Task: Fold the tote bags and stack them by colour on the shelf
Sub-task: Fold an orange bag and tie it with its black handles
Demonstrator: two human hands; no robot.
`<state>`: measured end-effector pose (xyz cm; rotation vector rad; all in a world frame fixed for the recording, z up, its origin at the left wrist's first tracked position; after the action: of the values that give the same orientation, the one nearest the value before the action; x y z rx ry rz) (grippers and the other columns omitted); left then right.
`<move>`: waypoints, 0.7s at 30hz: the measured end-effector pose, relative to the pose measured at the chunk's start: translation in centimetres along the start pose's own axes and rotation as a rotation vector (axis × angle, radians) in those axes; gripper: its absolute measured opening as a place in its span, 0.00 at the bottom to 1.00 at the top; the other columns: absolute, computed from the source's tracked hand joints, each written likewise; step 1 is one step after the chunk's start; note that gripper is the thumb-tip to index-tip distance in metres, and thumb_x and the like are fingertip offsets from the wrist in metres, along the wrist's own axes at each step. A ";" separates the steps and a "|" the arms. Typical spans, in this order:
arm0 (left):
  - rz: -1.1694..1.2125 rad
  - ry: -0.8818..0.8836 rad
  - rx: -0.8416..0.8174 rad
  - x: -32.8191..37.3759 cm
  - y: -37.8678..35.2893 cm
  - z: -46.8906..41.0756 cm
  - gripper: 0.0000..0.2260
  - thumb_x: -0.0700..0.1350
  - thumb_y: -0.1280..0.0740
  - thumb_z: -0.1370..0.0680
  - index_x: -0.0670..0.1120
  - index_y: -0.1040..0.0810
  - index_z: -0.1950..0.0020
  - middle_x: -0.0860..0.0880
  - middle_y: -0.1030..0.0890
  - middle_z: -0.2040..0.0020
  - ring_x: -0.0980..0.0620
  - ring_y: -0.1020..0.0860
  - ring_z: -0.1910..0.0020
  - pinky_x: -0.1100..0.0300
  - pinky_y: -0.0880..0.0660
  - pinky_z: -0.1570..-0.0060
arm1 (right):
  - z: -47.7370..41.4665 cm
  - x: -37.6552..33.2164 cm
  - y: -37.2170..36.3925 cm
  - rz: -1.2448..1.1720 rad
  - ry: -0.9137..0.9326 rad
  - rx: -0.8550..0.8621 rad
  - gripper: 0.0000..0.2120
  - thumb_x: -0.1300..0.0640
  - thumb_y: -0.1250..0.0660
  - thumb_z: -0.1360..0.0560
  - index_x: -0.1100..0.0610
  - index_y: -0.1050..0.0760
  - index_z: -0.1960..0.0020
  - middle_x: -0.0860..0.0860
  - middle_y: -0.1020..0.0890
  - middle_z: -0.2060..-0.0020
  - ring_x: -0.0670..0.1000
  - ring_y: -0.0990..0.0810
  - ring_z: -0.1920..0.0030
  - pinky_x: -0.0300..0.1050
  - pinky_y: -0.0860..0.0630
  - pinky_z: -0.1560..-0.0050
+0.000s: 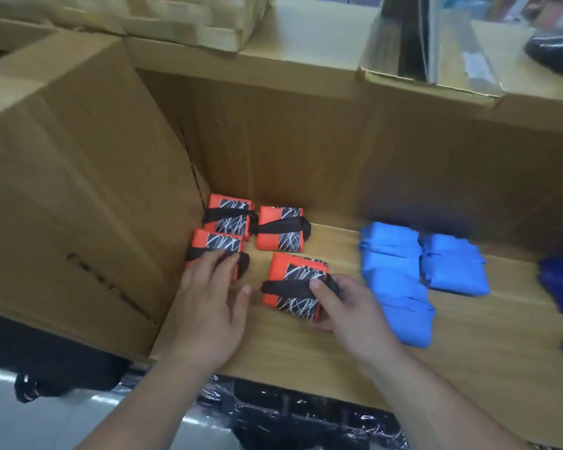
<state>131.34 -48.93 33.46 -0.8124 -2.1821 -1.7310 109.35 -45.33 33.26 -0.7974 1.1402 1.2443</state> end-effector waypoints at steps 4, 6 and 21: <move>-0.119 -0.056 -0.085 -2.7 -1.2 -1.2 0.22 0.47 0.36 0.21 0.44 0.28 0.27 0.42 0.35 0.22 0.39 0.39 0.23 0.37 0.35 0.28 | -2.4 1.0 -1.9 0.074 -0.060 0.085 0.08 0.51 0.30 0.21 0.56 0.20 0.51 0.58 0.15 0.52 0.54 0.15 0.52 0.62 0.16 0.55; -0.133 -0.098 -0.119 -3.4 -1.5 -1.4 0.24 0.48 0.38 0.22 0.45 0.28 0.26 0.43 0.33 0.23 0.40 0.39 0.22 0.37 0.34 0.29 | -3.2 1.3 -2.5 0.108 -0.041 0.150 0.06 0.52 0.30 0.21 0.51 0.23 0.46 0.54 0.16 0.46 0.52 0.15 0.49 0.61 0.16 0.54; -0.094 -0.105 -0.214 -4.3 -1.6 -1.1 0.30 0.44 0.37 0.24 0.48 0.34 0.21 0.47 0.41 0.19 0.46 0.48 0.19 0.44 0.46 0.23 | -1.7 1.0 -4.7 1.192 0.613 -0.019 0.23 0.47 0.47 0.18 0.40 0.36 0.24 0.47 0.32 0.24 0.58 0.37 0.22 0.60 0.28 0.32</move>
<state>133.80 -51.36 30.21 -0.8807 -2.1584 -2.0390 113.47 -47.55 31.27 -0.4792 2.2796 2.0230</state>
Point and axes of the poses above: each hand's wrist, its own z-axis away from the middle knuckle, its own y-axis out of the back of the hand, x = y × z, the point moved 4 cm from there along -z, towards the middle knuckle
